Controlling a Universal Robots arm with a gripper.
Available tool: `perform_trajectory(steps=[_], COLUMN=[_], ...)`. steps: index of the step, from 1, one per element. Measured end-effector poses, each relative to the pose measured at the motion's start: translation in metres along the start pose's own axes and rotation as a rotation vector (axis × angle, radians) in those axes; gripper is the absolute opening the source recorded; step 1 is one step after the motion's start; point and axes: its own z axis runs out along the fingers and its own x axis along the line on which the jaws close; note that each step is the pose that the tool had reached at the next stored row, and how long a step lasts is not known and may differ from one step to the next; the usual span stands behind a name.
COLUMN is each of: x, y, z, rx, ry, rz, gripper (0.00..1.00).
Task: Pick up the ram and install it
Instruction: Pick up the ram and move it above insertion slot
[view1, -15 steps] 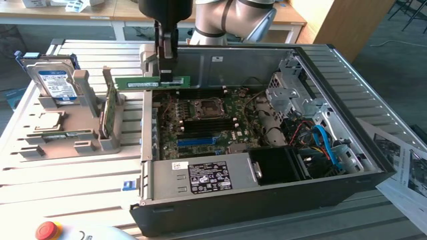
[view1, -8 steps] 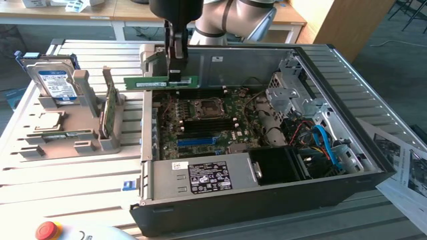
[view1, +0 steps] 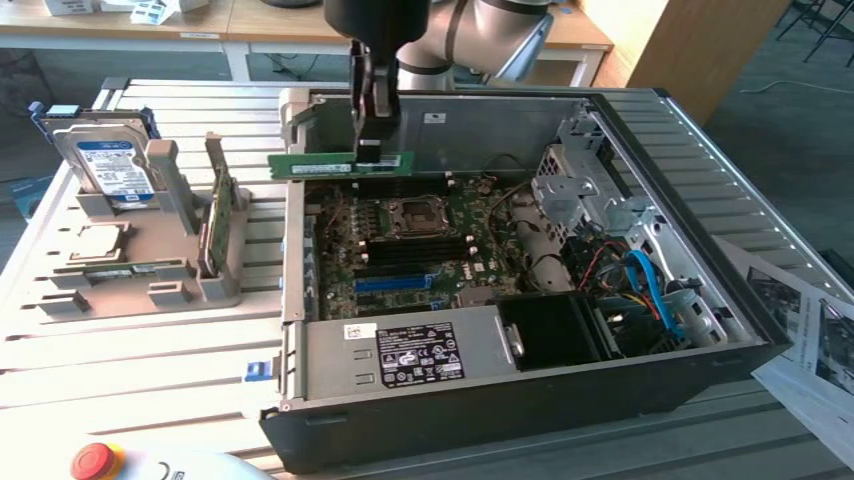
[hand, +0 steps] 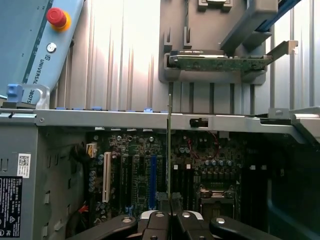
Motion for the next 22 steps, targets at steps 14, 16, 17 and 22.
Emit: perform_trajectory(steps=[14,16,17,22], x=[0.000,0.001,0.001,0.001], y=[-0.0295,-0.0338,-0.0361,-0.0471], z=[-0.0012,-0.0014,-0.0015,-0.0020], rx=[0.0000,0.0000,0.0000,-0.0001], ry=[0.0000,-0.0001,0.0000,0.0000], rz=[0.000,0.000,0.000,0.000], gripper=[0.12,0.12,0.12,0.12])
